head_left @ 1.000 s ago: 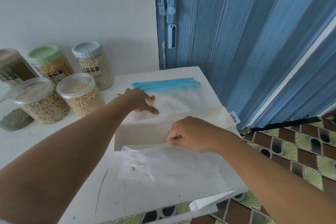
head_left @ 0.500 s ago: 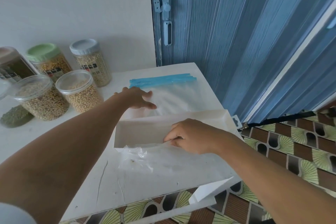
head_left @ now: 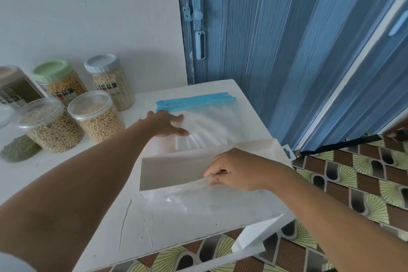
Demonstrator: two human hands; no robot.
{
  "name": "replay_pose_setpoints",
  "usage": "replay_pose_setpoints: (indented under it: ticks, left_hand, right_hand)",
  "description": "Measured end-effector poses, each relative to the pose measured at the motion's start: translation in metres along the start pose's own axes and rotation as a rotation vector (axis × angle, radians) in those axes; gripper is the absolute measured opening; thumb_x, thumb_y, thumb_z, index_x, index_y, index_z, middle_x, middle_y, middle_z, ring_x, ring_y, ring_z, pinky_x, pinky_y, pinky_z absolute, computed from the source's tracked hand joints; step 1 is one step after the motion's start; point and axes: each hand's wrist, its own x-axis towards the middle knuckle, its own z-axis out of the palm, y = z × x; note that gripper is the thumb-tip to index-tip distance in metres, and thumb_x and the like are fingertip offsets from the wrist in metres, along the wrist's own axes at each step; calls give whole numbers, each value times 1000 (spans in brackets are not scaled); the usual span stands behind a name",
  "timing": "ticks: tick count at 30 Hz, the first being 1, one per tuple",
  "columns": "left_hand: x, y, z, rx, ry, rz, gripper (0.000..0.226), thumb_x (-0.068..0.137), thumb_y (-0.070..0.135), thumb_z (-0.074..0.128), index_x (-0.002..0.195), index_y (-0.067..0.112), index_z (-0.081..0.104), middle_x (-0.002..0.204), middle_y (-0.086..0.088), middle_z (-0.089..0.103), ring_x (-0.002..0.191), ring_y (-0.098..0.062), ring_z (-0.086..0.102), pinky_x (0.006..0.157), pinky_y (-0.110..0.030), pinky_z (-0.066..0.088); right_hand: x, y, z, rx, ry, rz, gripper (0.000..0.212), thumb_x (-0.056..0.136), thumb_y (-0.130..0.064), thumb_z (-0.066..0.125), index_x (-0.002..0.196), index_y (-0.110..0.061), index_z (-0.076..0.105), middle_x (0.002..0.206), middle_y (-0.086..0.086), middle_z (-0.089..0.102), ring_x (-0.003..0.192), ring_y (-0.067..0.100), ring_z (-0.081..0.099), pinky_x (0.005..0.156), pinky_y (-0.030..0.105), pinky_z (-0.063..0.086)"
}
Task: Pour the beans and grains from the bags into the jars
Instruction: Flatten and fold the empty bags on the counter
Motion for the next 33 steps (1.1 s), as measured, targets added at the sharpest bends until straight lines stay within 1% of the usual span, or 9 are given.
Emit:
replay_pose_setpoints:
  ticks: [2,5,8,12,16,20,24,28,33]
  left_hand:
    - [-11,3,-2,-53,26,20,121,45,114,33,153,59,33,168,-5,27,151,-34,26,122,-57,21]
    - [-22,2,-11,-205,88,84,73,93,66,62,158,40,40,168,-7,31,153,-29,27,124,-43,17]
    - [-28,-12,-24,-439,182,92,67,99,30,71,158,36,41,166,-6,35,148,-28,38,120,-34,25]
    - [-33,-27,-25,-564,194,19,75,91,7,78,154,34,48,157,-6,48,121,-22,60,106,-29,41]
    - [-31,-29,-22,-493,184,-28,67,82,20,88,143,26,61,148,-6,57,125,-21,61,102,-31,46]
    - [-25,-26,-24,-322,184,-33,64,78,44,89,136,28,68,139,-5,63,124,-21,60,104,-34,46]
    - [-17,-18,-25,-247,189,-22,64,76,50,88,134,28,70,135,-7,58,122,-23,53,102,-31,40]
    - [-10,-12,-30,-223,176,-53,64,78,52,86,135,28,69,133,-7,56,117,-21,53,100,-30,41]
    - [-5,-10,-35,-181,148,-85,63,82,55,82,138,28,68,131,-6,62,119,-22,55,96,-30,45]
  right_hand:
    - [5,3,-7,-23,31,5,17,100,-23,66,110,-26,79,99,-10,73,91,9,65,90,29,51]
    - [17,12,-24,-81,109,51,21,100,-24,68,117,-27,78,105,-15,71,99,5,63,95,24,49]
    - [31,22,-39,-128,161,91,21,100,-25,68,118,-30,77,107,-17,69,101,6,63,98,28,50]
    - [55,33,-59,-202,227,131,19,99,-24,65,111,-30,79,107,-12,74,100,12,65,96,37,53]
    - [87,47,-80,-288,336,177,18,101,-25,61,112,-25,76,114,-10,72,107,18,62,94,40,54]
    - [124,53,-93,-330,456,196,17,101,-20,56,102,-19,72,101,-5,71,103,29,62,84,39,55]
    - [165,55,-103,-335,525,199,21,98,-12,51,110,-12,68,112,10,71,108,37,63,86,45,57]
    - [204,59,-118,-340,514,214,16,98,-8,48,99,-8,64,109,17,69,88,42,57,67,36,46]
    - [242,58,-129,-365,474,199,24,101,-7,50,105,-20,71,111,0,70,108,34,62,76,34,46]
